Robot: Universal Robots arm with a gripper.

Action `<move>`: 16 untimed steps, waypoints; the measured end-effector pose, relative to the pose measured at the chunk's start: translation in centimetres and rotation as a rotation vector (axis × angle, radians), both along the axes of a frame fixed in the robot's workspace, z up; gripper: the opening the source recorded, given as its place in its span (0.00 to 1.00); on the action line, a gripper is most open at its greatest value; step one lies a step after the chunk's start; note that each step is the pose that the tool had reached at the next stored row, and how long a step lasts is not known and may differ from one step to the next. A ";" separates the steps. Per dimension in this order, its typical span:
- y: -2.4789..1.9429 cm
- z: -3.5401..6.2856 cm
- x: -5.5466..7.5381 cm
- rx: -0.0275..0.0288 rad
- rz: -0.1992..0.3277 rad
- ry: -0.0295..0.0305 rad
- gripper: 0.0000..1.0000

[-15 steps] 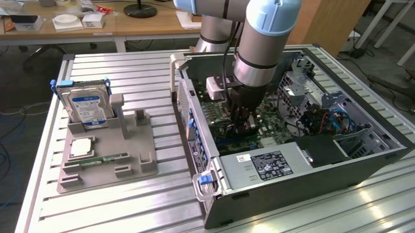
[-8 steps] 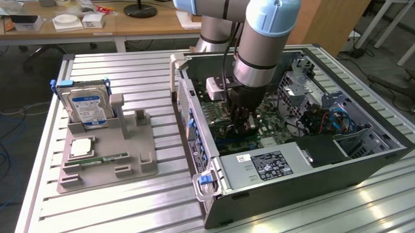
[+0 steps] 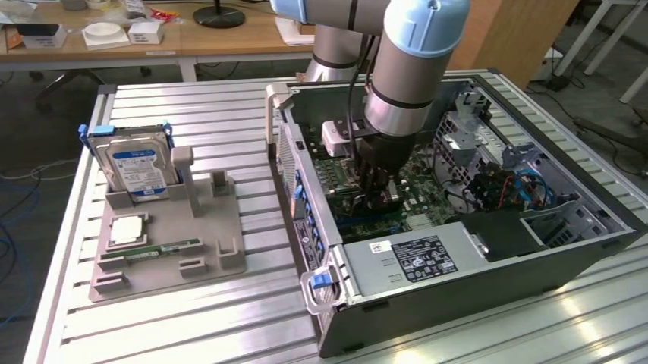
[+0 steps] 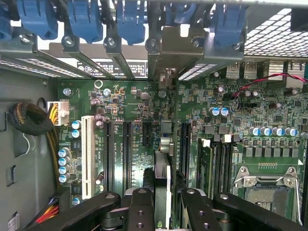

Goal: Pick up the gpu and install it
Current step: 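Insert the gpu into the slot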

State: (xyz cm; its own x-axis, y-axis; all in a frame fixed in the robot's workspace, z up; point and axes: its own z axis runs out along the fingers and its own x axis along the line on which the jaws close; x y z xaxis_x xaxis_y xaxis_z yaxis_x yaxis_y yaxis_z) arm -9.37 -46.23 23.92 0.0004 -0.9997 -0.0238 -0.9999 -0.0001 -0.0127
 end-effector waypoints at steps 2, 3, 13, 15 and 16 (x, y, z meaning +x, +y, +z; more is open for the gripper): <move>0.00 0.00 0.0 0.0000 0.000 -0.0001 0.27; 0.00 0.00 0.0 0.0000 0.000 0.0000 0.27; 0.00 -0.18 0.0 0.0000 0.000 0.0000 0.27; 0.00 -0.18 0.0 -0.0001 0.000 0.0000 0.27; 0.00 -0.18 0.0 0.0000 0.000 0.0000 0.27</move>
State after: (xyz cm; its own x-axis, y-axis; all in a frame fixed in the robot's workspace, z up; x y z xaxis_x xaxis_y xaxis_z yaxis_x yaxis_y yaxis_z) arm -9.37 -46.23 23.73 0.0004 -0.9997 -0.0238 -0.9999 -0.0001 -0.0127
